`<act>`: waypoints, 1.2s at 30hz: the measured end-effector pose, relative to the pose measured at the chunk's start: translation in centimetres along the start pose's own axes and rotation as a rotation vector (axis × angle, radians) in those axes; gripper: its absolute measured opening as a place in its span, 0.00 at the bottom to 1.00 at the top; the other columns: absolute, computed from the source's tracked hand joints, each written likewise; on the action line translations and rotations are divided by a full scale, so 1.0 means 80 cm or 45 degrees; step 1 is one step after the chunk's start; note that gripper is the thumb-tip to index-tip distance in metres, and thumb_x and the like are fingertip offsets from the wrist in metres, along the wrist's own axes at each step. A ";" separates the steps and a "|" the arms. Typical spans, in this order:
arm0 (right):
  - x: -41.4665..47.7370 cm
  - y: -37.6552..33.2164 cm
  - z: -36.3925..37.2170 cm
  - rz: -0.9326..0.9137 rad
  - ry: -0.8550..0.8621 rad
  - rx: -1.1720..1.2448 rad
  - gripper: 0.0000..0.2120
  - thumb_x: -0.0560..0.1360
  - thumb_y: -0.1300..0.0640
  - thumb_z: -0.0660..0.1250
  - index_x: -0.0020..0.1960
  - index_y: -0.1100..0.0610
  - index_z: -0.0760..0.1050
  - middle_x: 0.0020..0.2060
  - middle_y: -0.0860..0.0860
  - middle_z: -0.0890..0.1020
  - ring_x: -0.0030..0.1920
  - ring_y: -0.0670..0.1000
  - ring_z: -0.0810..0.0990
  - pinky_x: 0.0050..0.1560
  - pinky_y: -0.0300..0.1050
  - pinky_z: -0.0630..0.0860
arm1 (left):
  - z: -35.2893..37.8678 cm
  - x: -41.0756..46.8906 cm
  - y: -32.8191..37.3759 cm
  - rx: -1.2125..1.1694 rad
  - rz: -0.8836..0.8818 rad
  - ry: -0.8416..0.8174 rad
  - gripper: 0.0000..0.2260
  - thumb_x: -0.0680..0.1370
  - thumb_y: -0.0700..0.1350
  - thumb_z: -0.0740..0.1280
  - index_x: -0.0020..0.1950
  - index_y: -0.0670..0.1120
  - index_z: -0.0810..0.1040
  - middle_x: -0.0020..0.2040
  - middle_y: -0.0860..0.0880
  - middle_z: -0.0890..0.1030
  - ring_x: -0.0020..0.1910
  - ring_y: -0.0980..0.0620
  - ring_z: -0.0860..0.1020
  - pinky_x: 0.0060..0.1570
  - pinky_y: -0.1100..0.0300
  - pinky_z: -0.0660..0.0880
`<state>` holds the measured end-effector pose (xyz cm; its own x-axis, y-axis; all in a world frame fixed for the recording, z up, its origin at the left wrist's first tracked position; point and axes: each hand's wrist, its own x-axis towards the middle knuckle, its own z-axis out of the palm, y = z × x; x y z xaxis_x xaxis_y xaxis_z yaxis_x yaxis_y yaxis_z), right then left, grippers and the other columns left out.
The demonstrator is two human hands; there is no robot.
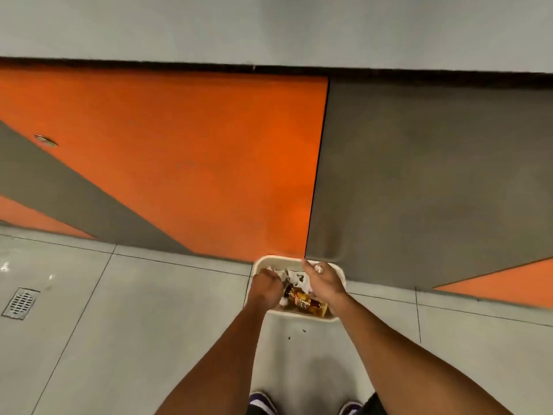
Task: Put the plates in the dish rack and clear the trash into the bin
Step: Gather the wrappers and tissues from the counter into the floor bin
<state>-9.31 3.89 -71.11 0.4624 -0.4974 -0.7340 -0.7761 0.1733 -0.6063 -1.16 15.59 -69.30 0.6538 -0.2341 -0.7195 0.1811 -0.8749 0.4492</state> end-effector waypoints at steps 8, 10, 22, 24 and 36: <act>0.028 0.002 0.021 -0.155 -0.114 -0.315 0.34 0.78 0.33 0.63 0.77 0.50 0.65 0.73 0.53 0.73 0.70 0.58 0.73 0.70 0.51 0.70 | 0.009 0.026 -0.019 0.010 0.005 -0.181 0.17 0.83 0.40 0.56 0.71 0.42 0.70 0.67 0.41 0.76 0.65 0.40 0.76 0.62 0.57 0.72; 0.014 -0.003 0.011 -0.187 -0.132 -0.407 0.33 0.80 0.34 0.60 0.80 0.48 0.61 0.77 0.52 0.68 0.75 0.58 0.68 0.74 0.53 0.65 | -0.002 0.006 -0.014 -0.017 -0.007 -0.196 0.18 0.84 0.40 0.56 0.73 0.42 0.68 0.68 0.40 0.75 0.66 0.40 0.75 0.62 0.57 0.71; -0.213 -0.149 -0.101 -0.376 -0.097 -0.440 0.14 0.85 0.50 0.59 0.66 0.53 0.77 0.61 0.53 0.82 0.58 0.54 0.81 0.60 0.53 0.78 | -0.116 -0.221 0.093 -0.375 0.154 0.105 0.12 0.82 0.46 0.59 0.55 0.47 0.83 0.52 0.46 0.85 0.52 0.45 0.81 0.55 0.54 0.77; -0.264 -0.177 -0.124 -0.411 -0.106 -0.420 0.13 0.84 0.50 0.60 0.63 0.53 0.78 0.56 0.52 0.84 0.55 0.53 0.82 0.59 0.55 0.80 | -0.136 -0.274 0.112 -0.426 0.238 0.124 0.11 0.82 0.45 0.60 0.51 0.50 0.83 0.49 0.48 0.85 0.50 0.46 0.82 0.54 0.52 0.78; -0.525 -0.322 -0.234 -0.664 0.078 0.005 0.06 0.83 0.51 0.64 0.54 0.43 0.80 0.51 0.44 0.84 0.53 0.46 0.83 0.61 0.52 0.80 | -0.287 -0.521 0.247 -0.568 0.710 0.140 0.10 0.83 0.44 0.63 0.50 0.56 0.82 0.45 0.55 0.84 0.48 0.56 0.82 0.52 0.54 0.78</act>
<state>-16.76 4.36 -18.93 0.7608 -0.5671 -0.3155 -0.4481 -0.1074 -0.8875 -8.01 17.82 -18.28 0.8024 -0.5306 -0.2732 0.0661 -0.3760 0.9242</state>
